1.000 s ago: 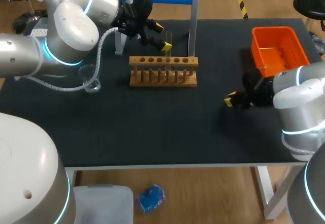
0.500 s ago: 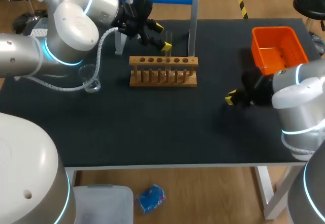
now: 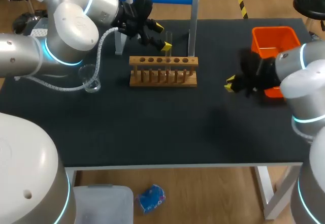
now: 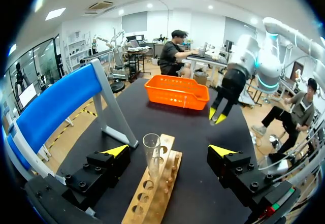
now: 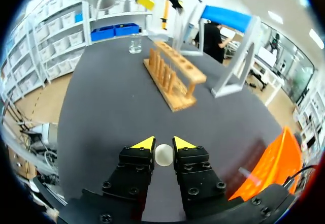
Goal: Invert the test tube, pick up the pipette, mount the tip to pipette, aspirate from beaker and dispense into the tube, eject the tip, return the pipette, and cap with the stopper.
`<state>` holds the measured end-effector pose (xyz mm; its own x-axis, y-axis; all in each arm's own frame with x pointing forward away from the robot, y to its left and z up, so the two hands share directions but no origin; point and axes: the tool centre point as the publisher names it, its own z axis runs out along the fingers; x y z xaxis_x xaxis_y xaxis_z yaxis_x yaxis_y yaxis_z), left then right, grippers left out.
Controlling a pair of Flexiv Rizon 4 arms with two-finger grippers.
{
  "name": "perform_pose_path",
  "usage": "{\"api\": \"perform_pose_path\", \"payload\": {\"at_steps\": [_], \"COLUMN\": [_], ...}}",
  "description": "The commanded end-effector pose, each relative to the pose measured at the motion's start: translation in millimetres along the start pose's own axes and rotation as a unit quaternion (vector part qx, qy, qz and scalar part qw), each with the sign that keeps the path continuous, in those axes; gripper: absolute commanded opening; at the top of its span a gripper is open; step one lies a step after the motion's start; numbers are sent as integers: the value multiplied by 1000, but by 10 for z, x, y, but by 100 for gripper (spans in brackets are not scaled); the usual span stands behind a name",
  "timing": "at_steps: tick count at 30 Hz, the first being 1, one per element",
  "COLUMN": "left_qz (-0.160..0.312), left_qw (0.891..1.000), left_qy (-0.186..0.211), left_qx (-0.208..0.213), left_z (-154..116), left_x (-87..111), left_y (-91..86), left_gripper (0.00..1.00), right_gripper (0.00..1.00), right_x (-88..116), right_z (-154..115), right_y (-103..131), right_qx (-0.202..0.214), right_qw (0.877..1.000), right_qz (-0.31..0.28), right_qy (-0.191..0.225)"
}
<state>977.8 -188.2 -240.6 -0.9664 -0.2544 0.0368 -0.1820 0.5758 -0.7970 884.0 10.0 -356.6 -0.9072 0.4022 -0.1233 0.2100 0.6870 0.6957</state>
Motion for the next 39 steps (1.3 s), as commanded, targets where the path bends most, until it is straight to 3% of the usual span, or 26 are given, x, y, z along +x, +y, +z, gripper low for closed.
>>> {"api": "perform_pose_path", "payload": {"at_steps": [1,7,14,21,29,39], "left_qz": [-1,-1,-1,-1,-1,-1], "left_qw": [1000,1000,1000,1000,1000,1000], "left_qy": [2,2,2,2,2,2], "left_qx": [-2,-2,-2,-2,-2,-2], "left_z": [-8,-8,-8,-8,-8,-8], "left_x": [-9,-9,-9,-9,-9,-9], "left_y": [-10,-10,-10,-10,-10,-10], "left_gripper": [100,100,100,100,100,100], "right_gripper": [0,0,0,0,0,0], "right_x": [-65,-120,-236,-362,-345,-341], "right_z": [-394,-528,-508,-434,-281,-264], "right_y": [253,689,1177,1691,2193,2241], "right_qx": [22,23,27,-3,-27,-32], "right_qw": [999,997,995,995,993,992], "right_qz": [-14,-54,-80,-80,-103,-108], "right_qy": [43,59,59,55,53,48]}}
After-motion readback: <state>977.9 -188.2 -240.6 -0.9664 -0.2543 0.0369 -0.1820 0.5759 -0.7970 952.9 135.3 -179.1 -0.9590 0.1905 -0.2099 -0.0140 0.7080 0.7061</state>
